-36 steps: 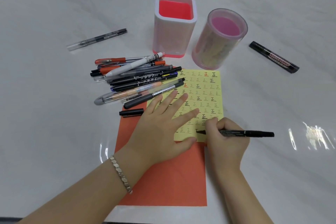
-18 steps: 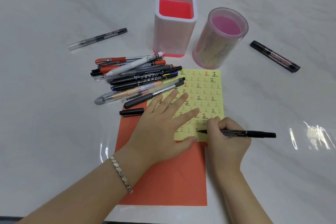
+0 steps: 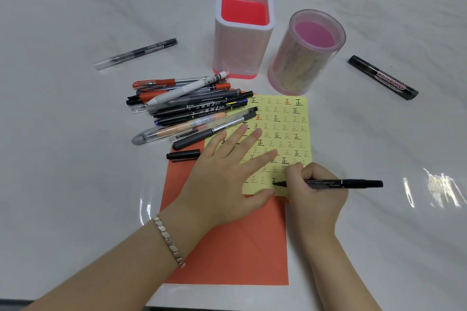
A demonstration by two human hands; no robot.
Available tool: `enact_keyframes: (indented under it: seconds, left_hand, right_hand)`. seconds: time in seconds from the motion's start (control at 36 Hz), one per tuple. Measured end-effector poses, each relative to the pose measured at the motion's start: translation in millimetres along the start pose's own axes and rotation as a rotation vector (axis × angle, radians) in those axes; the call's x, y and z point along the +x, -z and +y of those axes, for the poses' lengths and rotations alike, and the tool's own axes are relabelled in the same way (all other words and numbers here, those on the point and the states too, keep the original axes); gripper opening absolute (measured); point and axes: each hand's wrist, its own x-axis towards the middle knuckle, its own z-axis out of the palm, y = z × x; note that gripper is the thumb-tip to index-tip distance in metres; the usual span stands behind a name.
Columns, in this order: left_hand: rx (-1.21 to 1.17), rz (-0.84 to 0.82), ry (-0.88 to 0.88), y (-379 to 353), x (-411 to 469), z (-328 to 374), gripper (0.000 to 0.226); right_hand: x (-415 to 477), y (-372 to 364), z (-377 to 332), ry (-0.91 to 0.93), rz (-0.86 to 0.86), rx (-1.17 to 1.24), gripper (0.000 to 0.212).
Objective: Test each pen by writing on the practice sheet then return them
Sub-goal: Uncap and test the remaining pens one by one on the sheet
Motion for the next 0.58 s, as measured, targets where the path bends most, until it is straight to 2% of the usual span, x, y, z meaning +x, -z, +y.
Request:
enact_keyframes:
  seconds: [0.22, 0.36, 0.47, 0.58]
  left_hand:
    - [0.002, -0.001, -0.005, -1.5, -0.7, -1.4, 0.057]
    - [0.005, -0.006, -0.011, -0.8, -0.5, -1.0, 0.058]
    - [0.005, -0.017, -0.012, -1.6, -0.4, -0.9, 0.058]
    - [0.002, -0.047, -0.017, -1.0, -0.5, -1.0, 0.058]
  right_hand:
    - [-0.4, -0.5, -0.4, 0.003, -0.037, -0.03, 0.032]
    - [0.8, 1.8, -2.7, -0.032, 0.034, -0.009, 0.034]
    - [1.4, 2.4, -4.1, -0.048, 0.073, -0.003, 0.047]
    - [3.0, 2.6, -12.7, -0.107, 0.128, 0.081, 0.044]
